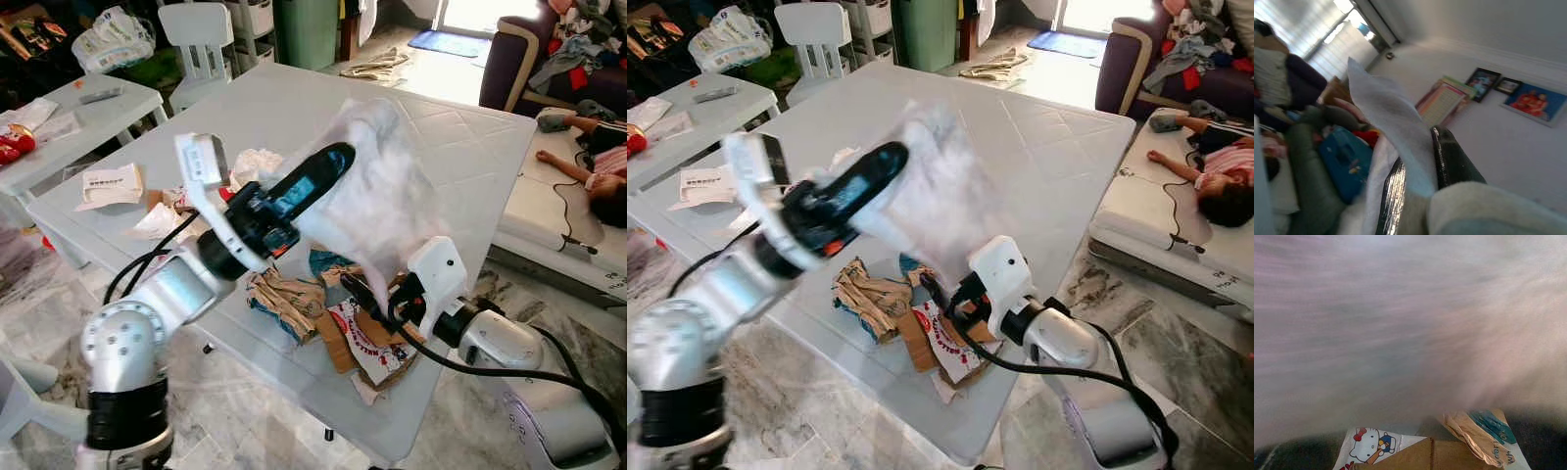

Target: Picking trash to rubbish bin

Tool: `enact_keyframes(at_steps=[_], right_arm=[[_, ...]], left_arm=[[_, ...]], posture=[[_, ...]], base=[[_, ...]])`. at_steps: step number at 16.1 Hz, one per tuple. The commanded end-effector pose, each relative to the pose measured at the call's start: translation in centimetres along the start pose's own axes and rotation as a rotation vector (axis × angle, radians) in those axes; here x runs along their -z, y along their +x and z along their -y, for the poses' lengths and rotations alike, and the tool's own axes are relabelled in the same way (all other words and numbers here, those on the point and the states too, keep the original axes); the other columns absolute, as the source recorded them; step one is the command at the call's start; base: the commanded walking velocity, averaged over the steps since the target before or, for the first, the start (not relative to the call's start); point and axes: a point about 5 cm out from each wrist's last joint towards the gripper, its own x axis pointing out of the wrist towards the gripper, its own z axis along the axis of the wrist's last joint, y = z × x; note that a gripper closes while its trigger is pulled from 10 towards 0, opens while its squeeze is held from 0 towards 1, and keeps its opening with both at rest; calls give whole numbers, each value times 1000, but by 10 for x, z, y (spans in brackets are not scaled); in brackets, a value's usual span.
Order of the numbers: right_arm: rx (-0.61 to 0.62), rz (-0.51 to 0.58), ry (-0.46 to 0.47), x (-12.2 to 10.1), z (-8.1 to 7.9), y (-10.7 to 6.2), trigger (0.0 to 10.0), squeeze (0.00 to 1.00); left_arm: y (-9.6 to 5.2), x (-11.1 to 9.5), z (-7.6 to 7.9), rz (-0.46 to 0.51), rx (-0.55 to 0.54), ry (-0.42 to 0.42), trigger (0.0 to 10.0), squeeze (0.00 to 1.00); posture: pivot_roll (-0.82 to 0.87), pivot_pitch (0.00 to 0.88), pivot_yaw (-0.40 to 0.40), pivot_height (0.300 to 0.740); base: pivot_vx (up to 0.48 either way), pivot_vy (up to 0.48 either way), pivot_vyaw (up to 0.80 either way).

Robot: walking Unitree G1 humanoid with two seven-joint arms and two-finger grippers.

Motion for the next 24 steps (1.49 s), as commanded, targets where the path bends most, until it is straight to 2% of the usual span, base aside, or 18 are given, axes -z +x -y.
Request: enact_keyframes(at_steps=[1,2,3,4,5,6,7,8,9,10,11,13,15,17,19,23,24], right_arm=[[18,6,-1,0,3,1,10000,0],[19,4,-1,1,3,1,10000,0],[20,2,-2,3,3,1,10000,0],[20,1,-5,3,3,1,10000,0],[22,-2,-10,4,4,0,10000,0],[26,-5,-12,5,6,0,10000,0],[26,-7,-15,6,7,0,10000,0],[19,-8,-20,6,8,1,10000,0],[17,-9,-21,6,8,1,10000,0],[10,-10,-25,6,9,2,10000,0],[3,-6,-25,6,9,3,10000,0],[-28,2,-23,3,7,5,10000,0],[-140,-8,-36,0,-1,3,10000,0],[-152,-66,-60,10,2,-1,10000,0],[-84,-131,-97,21,12,-3,10000,0],[5,-258,-118,38,26,-5,10000,0],[8,-302,-93,45,26,-6,10000,0]], left_arm=[[-9,-1,0,-31,-48,22,0,0],[-18,2,-7,-74,-117,48,0,0],[-34,2,-21,-80,-285,108,0,0],[-39,1,-25,-84,-342,141,0,0],[-49,-1,-31,-92,-453,227,0,0],[-59,-4,-38,-97,-587,362,0,0],[-67,-7,-40,-97,-668,462,0,0],[-79,-22,-34,-39,-803,694,0,0],[-82,-27,-31,-17,-828,749,0,0],[-75,-37,-16,14,-837,930,0,0],[-70,-40,-12,28,-830,989,0,0],[-65,-44,-12,64,-850,1048,0,0],[-69,-41,-12,62,-921,1214,0,0],[-76,-26,-17,26,-952,1216,0,0],[-77,-13,-21,11,-962,1219,0,0],[-74,-10,-25,22,-949,1208,0,0],[-72,-10,-27,30,-938,1203,0,0]], posture=[[-34,82,36,740],[-29,82,36,740],[-23,81,36,740],[-20,81,34,740],[-12,82,32,740],[-4,83,28,740],[3,84,26,740],[15,88,16,740],[17,89,15,740],[30,90,2,740],[32,90,-4,740],[27,87,-9,740],[21,83,-9,740],[11,80,-7,740],[9,78,-8,740],[7,70,-11,740],[7,70,-11,740]], base=[[0,0,0],[0,0,0],[0,0,0],[0,0,0],[0,0,0],[0,0,0],[0,0,0],[0,0,0],[0,0,0],[0,0,0],[0,0,0],[0,0,0],[0,0,0],[0,0,0],[0,0,0],[0,0,0],[0,0,0]])
